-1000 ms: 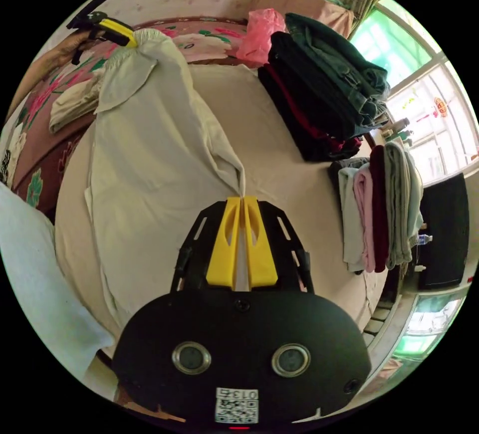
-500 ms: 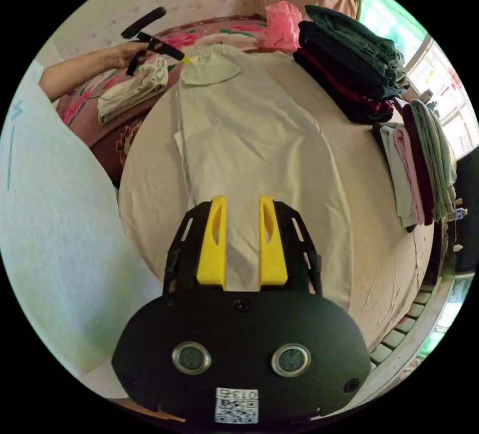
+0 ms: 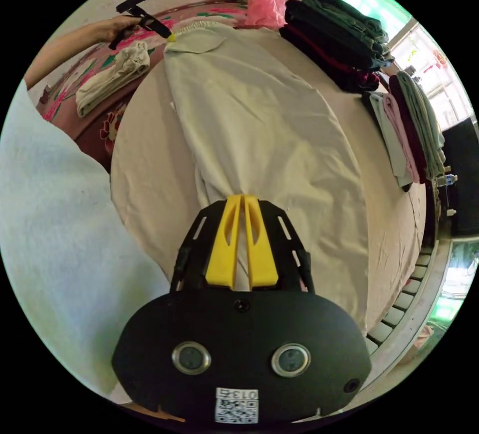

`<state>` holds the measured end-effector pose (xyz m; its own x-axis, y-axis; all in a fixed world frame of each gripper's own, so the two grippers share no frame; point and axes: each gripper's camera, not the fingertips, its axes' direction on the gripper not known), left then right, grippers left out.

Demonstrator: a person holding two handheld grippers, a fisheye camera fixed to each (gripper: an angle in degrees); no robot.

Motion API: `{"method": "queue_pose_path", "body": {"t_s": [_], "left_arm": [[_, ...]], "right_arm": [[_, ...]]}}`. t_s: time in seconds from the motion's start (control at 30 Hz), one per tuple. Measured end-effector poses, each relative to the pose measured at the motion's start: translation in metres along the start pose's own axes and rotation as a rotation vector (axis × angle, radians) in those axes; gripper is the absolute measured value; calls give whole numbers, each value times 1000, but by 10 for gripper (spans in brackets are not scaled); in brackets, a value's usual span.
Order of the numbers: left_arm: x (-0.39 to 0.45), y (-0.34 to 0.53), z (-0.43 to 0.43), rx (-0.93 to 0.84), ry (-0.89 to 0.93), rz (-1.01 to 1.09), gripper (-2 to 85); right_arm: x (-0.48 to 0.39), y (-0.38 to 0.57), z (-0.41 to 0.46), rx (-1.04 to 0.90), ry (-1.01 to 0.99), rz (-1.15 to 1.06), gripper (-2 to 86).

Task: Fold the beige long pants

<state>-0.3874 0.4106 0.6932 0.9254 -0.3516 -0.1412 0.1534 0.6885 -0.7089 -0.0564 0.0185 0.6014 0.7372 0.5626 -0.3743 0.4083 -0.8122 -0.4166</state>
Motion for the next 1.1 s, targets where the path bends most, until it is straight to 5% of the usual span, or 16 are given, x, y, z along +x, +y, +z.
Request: {"method": "queue_pose_path", "body": {"t_s": [0.07, 0.2, 0.37, 0.5, 0.63, 0.77, 0.93, 1.1], "left_arm": [[-9, 4, 21, 6, 113, -53, 92], [24, 28, 10, 206, 34, 79, 89], [205, 17, 92, 151, 133, 697, 102], [325, 15, 190, 21, 207, 967, 107], [409, 21, 291, -163, 55, 1181, 28], [418, -5, 325, -302, 142, 1128, 13], [439, -36, 333, -310, 83, 1101, 10], [493, -82, 351, -295, -71, 1121, 8]], "right_arm": [[5, 12, 1, -42, -18, 51, 31], [33, 93, -37, 23, 26, 384, 75], [89, 247, -54, 3, 69, 950, 88], [130, 389, -73, 138, 73, 1414, 134], [156, 470, -70, 155, 71, 1557, 137], [185, 537, -57, 275, -22, 1654, 95], [198, 563, -58, 256, -97, 1502, 30], [156, 619, -100, 449, -156, 1523, 23]]}}
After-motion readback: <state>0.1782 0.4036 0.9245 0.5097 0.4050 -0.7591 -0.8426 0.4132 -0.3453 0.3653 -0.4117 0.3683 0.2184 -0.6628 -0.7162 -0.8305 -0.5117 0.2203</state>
